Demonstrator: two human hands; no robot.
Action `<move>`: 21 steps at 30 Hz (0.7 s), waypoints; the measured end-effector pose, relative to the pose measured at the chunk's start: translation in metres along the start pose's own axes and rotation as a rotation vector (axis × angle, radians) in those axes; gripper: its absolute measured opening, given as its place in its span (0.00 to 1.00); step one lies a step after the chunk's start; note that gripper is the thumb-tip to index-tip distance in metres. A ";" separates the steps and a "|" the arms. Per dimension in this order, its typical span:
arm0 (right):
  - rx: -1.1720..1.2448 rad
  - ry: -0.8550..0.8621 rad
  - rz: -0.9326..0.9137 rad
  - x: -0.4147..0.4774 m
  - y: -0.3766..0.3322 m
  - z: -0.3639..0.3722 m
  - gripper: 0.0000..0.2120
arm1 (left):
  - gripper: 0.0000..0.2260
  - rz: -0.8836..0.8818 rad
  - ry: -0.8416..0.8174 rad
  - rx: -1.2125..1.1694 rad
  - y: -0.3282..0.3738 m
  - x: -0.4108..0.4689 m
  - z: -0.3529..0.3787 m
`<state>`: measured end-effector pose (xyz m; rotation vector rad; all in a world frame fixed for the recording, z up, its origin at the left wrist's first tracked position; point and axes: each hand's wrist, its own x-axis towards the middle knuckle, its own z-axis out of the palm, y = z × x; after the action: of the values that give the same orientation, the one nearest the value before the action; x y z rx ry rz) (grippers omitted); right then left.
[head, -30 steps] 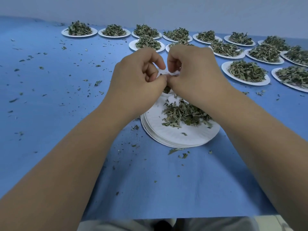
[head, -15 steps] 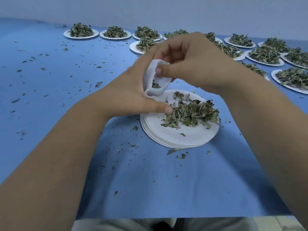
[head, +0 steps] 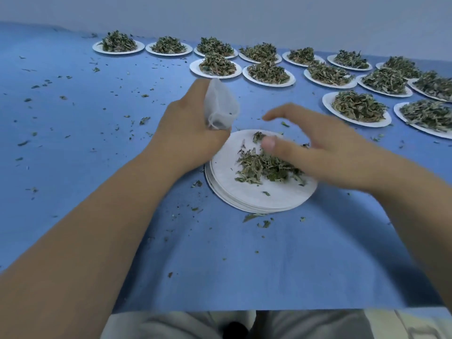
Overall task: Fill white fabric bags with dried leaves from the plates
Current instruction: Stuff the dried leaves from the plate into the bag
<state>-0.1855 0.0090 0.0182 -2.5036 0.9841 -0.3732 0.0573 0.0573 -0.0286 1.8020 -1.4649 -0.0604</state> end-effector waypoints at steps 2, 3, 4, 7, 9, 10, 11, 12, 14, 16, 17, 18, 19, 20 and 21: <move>-0.003 -0.079 0.028 -0.010 0.004 0.011 0.29 | 0.18 0.021 -0.022 0.077 0.001 -0.002 0.012; 0.000 -0.089 0.023 -0.010 0.002 0.017 0.32 | 0.19 0.021 -0.012 0.080 0.002 -0.003 0.015; -0.016 -0.079 0.007 -0.009 0.000 0.023 0.35 | 0.18 0.020 0.003 0.068 0.003 -0.005 0.017; -0.163 0.010 0.003 0.002 -0.013 0.039 0.35 | 0.16 -0.011 0.028 0.004 0.005 -0.011 0.021; -0.167 0.010 0.067 0.010 -0.023 0.045 0.29 | 0.16 -0.038 0.033 -0.021 0.006 -0.013 0.021; -0.156 -0.011 0.060 0.012 -0.027 0.048 0.24 | 0.16 -0.049 0.036 -0.033 0.007 -0.013 0.021; -0.143 -0.017 0.032 0.013 -0.030 0.050 0.21 | 0.16 -0.054 0.040 -0.044 0.007 -0.012 0.021; -0.120 0.003 -0.001 0.014 -0.031 0.051 0.18 | 0.16 -0.056 0.044 -0.051 0.008 -0.012 0.021; -0.076 0.113 -0.033 0.011 -0.034 0.049 0.14 | 0.16 -0.062 0.041 -0.054 0.007 -0.012 0.020; -0.135 0.219 -0.066 0.006 -0.032 0.046 0.16 | 0.15 -0.065 0.031 -0.050 0.007 -0.012 0.020; -0.198 0.215 -0.106 0.003 -0.031 0.045 0.18 | 0.15 -0.068 0.027 -0.048 0.007 -0.012 0.020; -0.247 0.164 -0.152 0.001 -0.030 0.045 0.20 | 0.14 -0.071 0.025 -0.049 0.008 -0.012 0.020; -0.265 0.083 -0.186 -0.001 -0.029 0.045 0.24 | 0.14 -0.078 0.027 -0.053 0.009 -0.012 0.020; -0.252 0.007 -0.203 -0.003 -0.028 0.047 0.27 | 0.15 -0.085 0.030 -0.061 0.010 -0.013 0.020; -0.220 -0.039 -0.207 -0.004 -0.027 0.048 0.30 | 0.15 -0.092 0.034 -0.071 0.010 -0.013 0.020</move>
<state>-0.1539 0.0435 -0.0114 -2.8118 0.7901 -0.2895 0.0350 0.0572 -0.0415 1.8033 -1.3388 -0.1261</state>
